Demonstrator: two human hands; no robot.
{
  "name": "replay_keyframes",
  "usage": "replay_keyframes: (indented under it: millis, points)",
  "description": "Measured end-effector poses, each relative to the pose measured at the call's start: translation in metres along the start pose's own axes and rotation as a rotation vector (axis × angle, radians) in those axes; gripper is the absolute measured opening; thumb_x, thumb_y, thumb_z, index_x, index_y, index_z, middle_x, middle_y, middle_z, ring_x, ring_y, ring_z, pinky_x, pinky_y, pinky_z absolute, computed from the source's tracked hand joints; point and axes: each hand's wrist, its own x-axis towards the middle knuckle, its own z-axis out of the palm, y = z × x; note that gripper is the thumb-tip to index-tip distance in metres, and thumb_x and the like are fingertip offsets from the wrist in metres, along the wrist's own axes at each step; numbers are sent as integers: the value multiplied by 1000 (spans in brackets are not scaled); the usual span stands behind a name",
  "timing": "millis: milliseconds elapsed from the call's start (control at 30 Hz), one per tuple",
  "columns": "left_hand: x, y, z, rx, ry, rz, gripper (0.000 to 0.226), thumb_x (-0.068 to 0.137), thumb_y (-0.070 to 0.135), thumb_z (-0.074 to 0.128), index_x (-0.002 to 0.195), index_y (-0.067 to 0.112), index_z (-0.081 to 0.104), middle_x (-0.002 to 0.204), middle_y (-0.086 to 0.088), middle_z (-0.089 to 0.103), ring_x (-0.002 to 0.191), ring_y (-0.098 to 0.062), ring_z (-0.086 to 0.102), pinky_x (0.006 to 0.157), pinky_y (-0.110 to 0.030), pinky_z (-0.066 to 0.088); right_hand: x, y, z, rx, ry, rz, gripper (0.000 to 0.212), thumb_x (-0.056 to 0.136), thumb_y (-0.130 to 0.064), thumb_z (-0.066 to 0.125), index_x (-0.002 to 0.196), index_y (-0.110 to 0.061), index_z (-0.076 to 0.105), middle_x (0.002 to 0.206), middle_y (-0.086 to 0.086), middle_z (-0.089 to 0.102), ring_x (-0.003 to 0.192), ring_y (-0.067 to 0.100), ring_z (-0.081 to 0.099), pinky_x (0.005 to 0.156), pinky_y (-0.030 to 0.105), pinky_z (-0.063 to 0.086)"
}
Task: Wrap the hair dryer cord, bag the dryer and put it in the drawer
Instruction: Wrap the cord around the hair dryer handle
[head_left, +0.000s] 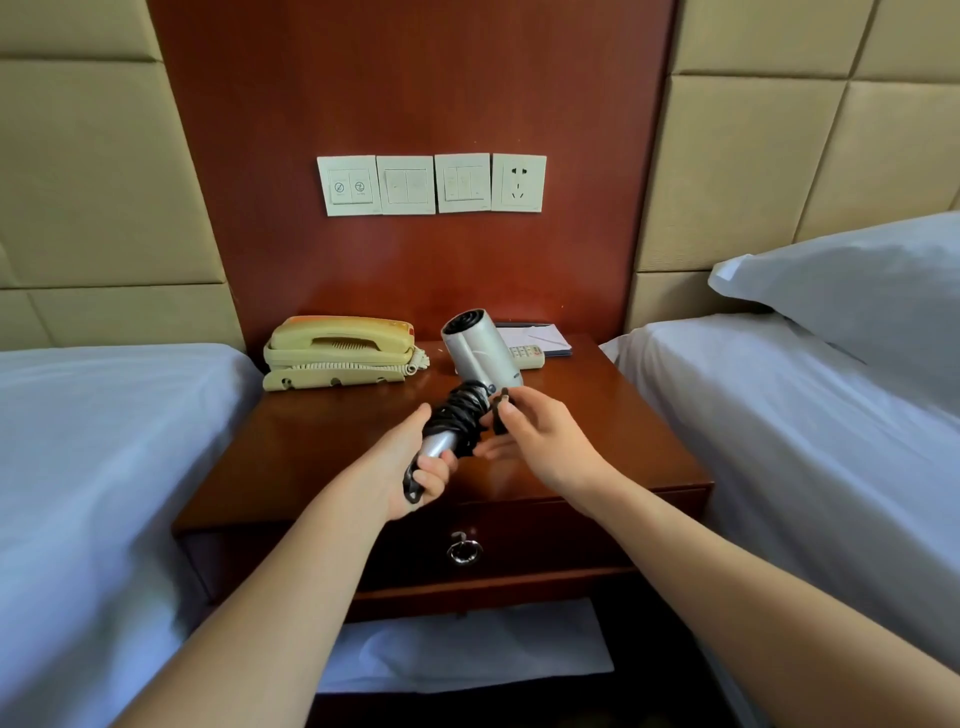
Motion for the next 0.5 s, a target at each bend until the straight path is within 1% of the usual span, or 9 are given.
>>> replay_keyframes:
  millis: [67, 100, 167, 233, 267, 300, 367, 433, 500]
  points:
    - [4, -1, -4, 4, 32, -27, 47, 98, 48, 33, 79, 7, 44, 44, -5, 43, 22, -5, 29, 23, -9, 19, 1, 5, 3, -57, 28, -3, 14, 98, -13, 43, 101, -5, 55, 81, 8, 60, 60, 27, 65, 66, 37, 55]
    - [7, -1, -5, 12, 43, -37, 44, 99, 45, 32, 78, 7, 43, 44, -5, 44, 22, -5, 29, 23, -9, 20, 1, 7, 4, -91, 54, -8, 13, 97, -14, 46, 100, -8, 57, 78, 7, 62, 56, 25, 64, 63, 35, 55]
    - [9, -1, -7, 29, 65, -42, 43, 99, 42, 31, 78, 7, 44, 44, -5, 44, 22, -6, 29, 24, -9, 20, 1, 9, 7, -197, 116, -37, 12, 94, -20, 54, 96, -13, 63, 65, 5, 65, 49, 16, 61, 56, 25, 53]
    - [6, -1, -4, 67, 103, -14, 44, 99, 43, 31, 79, 6, 45, 45, -6, 43, 23, -6, 28, 25, -8, 19, 2, 11, 9, -296, 169, -72, 13, 90, -25, 59, 92, -15, 67, 53, 1, 61, 41, 5, 55, 51, 14, 47]
    - [3, -2, -2, 114, 132, 13, 45, 99, 43, 32, 80, 6, 47, 46, -6, 43, 24, -6, 28, 26, -8, 19, 3, 11, 10, -331, 188, -83, 15, 89, -28, 61, 90, -14, 69, 52, 0, 60, 40, 3, 53, 50, 13, 44]
    - [1, -3, 0, 191, 172, 48, 45, 98, 44, 33, 81, 5, 48, 49, -6, 45, 25, -6, 29, 28, -8, 19, 4, 12, 12, -357, 202, -87, 18, 88, -30, 63, 89, -14, 70, 53, 1, 60, 43, 4, 53, 51, 16, 45]
    - [-1, -6, 3, 405, 268, 104, 46, 97, 46, 34, 87, 5, 53, 57, -9, 49, 31, -10, 36, 31, -10, 26, 5, 14, 16, -391, 218, -81, 21, 86, -34, 64, 88, -15, 71, 62, 8, 64, 53, 13, 56, 57, 30, 48]
    - [0, -8, 2, 608, 367, 173, 47, 96, 47, 33, 99, 5, 55, 71, -12, 58, 45, -17, 50, 40, -17, 40, 6, 16, 20, -409, 236, -81, 25, 85, -35, 64, 88, -12, 71, 64, 9, 61, 58, 17, 52, 59, 33, 46]
    - [4, -7, -4, 892, 474, 290, 47, 96, 46, 32, 113, 9, 54, 99, -16, 64, 77, -28, 63, 62, -29, 50, 5, 16, 23, -410, 226, -89, 29, 87, -35, 62, 90, -7, 70, 62, 6, 54, 59, 16, 47, 60, 33, 42]
